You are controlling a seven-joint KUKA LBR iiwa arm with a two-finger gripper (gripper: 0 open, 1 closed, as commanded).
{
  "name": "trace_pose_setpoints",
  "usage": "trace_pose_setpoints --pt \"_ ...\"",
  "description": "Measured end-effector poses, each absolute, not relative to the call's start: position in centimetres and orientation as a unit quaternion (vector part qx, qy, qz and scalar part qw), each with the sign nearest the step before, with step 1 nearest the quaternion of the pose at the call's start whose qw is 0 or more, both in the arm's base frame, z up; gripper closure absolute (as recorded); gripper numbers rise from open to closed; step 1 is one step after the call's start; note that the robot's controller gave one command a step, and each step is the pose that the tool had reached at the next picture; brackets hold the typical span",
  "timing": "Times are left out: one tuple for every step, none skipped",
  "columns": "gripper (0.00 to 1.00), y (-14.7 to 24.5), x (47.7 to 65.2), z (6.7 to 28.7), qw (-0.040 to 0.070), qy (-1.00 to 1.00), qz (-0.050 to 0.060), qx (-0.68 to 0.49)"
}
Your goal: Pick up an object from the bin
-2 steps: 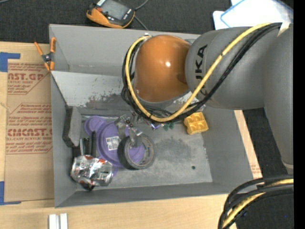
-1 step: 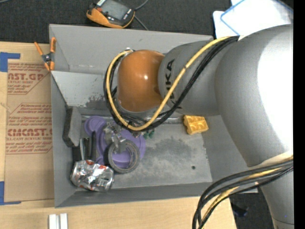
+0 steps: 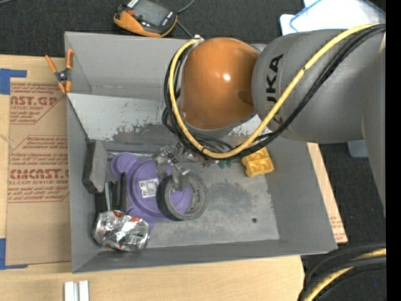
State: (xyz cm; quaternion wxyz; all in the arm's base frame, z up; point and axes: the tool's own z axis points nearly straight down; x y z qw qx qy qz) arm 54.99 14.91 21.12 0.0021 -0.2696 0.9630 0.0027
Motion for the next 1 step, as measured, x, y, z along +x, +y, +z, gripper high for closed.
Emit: trace_pose_setpoints --pt "1.00 16.21 55.70 18.23 -0.001 0.969 0.003 -0.248"
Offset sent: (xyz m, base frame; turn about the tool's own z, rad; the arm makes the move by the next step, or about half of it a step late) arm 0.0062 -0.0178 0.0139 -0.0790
